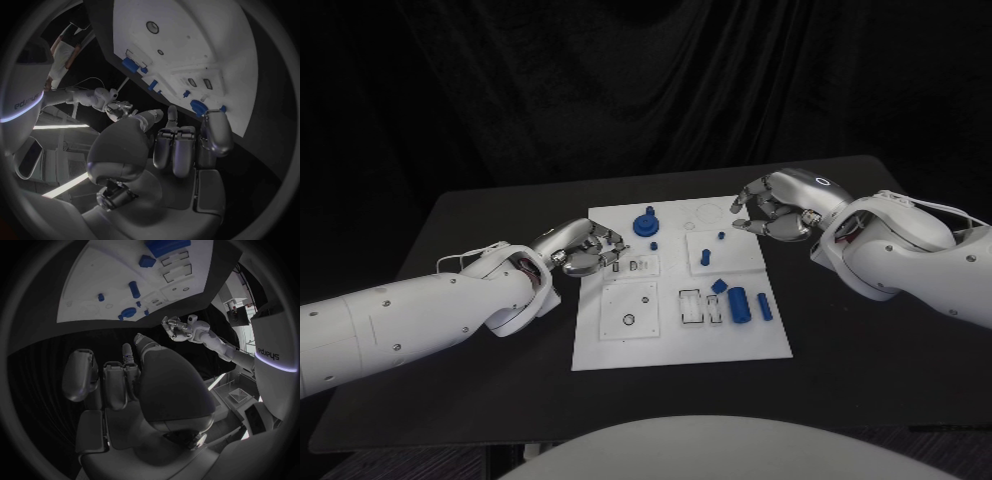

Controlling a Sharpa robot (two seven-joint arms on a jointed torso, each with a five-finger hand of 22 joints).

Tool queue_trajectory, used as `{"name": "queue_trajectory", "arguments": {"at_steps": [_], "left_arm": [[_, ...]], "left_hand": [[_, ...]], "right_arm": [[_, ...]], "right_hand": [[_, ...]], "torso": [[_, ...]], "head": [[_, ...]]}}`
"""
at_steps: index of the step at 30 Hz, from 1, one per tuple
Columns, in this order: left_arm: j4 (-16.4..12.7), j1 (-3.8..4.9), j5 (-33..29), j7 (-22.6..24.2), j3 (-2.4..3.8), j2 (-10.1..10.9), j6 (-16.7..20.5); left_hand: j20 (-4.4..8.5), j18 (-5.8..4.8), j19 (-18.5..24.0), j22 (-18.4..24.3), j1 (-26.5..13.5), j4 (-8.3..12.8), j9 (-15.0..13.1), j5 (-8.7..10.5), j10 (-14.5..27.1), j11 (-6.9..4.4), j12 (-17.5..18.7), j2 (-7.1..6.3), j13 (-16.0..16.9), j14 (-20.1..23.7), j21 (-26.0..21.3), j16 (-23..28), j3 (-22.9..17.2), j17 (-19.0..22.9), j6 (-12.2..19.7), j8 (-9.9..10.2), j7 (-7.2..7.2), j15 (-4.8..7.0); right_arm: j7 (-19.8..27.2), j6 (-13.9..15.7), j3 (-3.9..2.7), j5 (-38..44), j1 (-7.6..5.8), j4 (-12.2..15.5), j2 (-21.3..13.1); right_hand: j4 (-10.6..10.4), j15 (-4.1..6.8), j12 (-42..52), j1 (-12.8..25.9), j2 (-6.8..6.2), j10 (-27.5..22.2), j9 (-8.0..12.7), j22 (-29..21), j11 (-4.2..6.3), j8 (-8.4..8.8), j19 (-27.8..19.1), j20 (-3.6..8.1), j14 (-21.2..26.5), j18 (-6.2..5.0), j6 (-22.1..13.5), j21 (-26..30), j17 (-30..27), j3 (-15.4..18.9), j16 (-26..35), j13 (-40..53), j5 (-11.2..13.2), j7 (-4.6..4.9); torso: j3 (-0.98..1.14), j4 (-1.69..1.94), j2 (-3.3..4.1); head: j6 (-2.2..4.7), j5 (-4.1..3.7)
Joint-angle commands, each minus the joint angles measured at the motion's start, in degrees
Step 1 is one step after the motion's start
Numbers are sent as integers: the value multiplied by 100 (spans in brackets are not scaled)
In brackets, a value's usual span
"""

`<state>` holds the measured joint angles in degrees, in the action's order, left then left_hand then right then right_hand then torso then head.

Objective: Assemble the parts on the task board

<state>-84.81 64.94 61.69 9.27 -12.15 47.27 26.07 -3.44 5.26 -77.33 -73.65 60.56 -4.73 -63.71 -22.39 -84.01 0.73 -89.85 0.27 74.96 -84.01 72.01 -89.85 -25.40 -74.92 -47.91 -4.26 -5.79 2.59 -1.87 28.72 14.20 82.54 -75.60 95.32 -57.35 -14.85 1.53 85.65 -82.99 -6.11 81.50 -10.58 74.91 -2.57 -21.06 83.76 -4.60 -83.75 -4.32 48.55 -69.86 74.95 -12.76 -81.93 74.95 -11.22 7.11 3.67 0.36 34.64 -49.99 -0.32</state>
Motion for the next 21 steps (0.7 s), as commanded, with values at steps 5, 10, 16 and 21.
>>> {"name": "queue_trajectory", "arguments": {"at_steps": [5,10,16,21], "left_arm": [[-188,-49,-17,558,6,249,195],[-221,-91,-17,620,6,337,208],[-252,-219,-17,701,7,391,239],[-241,-319,-17,753,7,390,259]], "left_hand": [[-70,22,19,-15,113,-7,207,-48,-599,50,-15,-5,1504,-599,-18,-15,7,-1508,175,77,-57,-56],[-75,20,14,-26,126,-12,239,-57,-599,56,-15,-5,1504,-599,-11,-15,8,-1508,195,76,-63,-60],[-82,17,6,-43,151,-12,277,-87,-599,65,-15,0,1504,-599,1,-15,5,-1508,180,61,-66,-67],[-91,13,-6,-64,168,-18,315,-109,-599,76,-15,1,1504,-599,17,-15,12,-1508,128,42,-65,-76]], "right_arm": [[-534,90,0,477,243,249,-93],[-849,-30,0,688,367,292,-64],[-1150,-222,0,962,477,385,-56],[-1327,-367,0,1144,553,484,-80]], "right_hand": [[2,75,391,68,36,758,-149,1200,80,-155,311,80,-507,192,167,-836,1002,229,-409,1399,13,-84],[-66,86,435,206,-8,850,-188,1231,91,-159,344,95,-528,217,174,-985,1066,373,-467,1505,55,-95],[-121,86,435,319,-38,850,-206,1240,90,-152,353,98,-527,225,165,-1036,1060,458,-466,1505,93,-95],[-137,87,435,370,-55,850,-215,1249,90,-150,362,98,-530,232,163,-1077,1075,497,-478,1505,115,-96]], "torso": [[-24,2,-10],[-19,11,-3],[-14,18,10],[-26,26,30]], "head": [[-1,31],[-1,14],[-1,20],[-1,33]]}}
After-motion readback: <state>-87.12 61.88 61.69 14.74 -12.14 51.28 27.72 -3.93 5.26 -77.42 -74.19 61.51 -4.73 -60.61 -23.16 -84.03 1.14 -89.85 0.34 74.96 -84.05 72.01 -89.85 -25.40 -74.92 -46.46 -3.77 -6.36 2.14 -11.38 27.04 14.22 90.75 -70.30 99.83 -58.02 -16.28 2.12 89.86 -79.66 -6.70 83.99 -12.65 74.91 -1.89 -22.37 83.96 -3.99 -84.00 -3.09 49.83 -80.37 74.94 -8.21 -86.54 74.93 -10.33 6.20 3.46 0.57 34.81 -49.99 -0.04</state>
